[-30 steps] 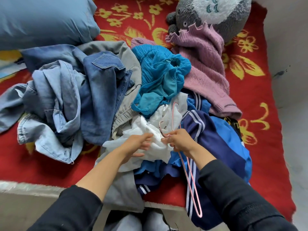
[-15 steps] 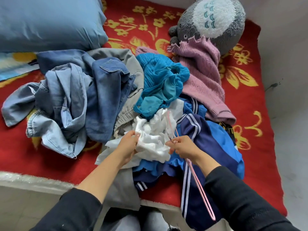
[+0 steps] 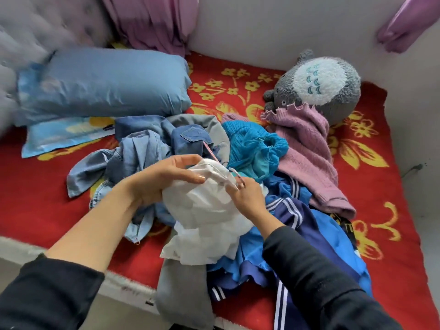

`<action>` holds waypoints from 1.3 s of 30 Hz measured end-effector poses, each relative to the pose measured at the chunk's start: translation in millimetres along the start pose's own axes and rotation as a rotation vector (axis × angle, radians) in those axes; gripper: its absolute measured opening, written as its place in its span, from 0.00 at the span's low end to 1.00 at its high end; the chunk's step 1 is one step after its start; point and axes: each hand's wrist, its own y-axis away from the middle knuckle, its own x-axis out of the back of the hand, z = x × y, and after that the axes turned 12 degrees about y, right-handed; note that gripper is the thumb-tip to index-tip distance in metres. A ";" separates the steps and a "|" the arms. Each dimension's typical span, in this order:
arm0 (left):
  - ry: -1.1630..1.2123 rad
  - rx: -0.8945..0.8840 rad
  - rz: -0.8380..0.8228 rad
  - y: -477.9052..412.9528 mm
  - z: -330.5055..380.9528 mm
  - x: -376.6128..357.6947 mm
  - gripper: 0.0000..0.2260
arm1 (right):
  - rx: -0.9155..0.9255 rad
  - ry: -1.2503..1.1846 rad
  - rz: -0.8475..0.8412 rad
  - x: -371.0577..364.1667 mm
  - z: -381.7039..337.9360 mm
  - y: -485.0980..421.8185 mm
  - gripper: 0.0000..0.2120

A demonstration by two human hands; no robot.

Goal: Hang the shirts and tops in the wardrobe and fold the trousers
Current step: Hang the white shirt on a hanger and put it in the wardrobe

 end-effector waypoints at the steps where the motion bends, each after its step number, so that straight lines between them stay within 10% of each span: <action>1: -0.045 -0.014 0.008 7.4 14.3 3.8 0.11 | -0.024 0.030 0.037 13.2 -3.8 -3.5 0.17; 8: -1.170 -0.079 0.709 7.6 72.9 19.4 0.07 | -0.078 -0.029 0.217 132.7 -37.3 -19.0 0.14; 13: -1.157 -0.323 1.070 0.1 104.1 18.2 0.11 | -0.014 -0.050 0.367 202.3 -73.6 -17.0 0.16; 24: -0.705 -1.374 1.134 47.8 266.3 -72.2 0.13 | 0.413 -0.124 1.122 355.5 -181.2 22.2 0.09; 30: -0.805 -0.910 0.774 56.8 275.7 -81.3 0.12 | 0.394 -0.077 1.129 394.5 -176.2 31.9 0.18; 39: -0.459 -0.813 0.678 29.4 270.8 -69.0 0.06 | 0.258 -0.096 0.959 384.0 -126.7 5.4 0.12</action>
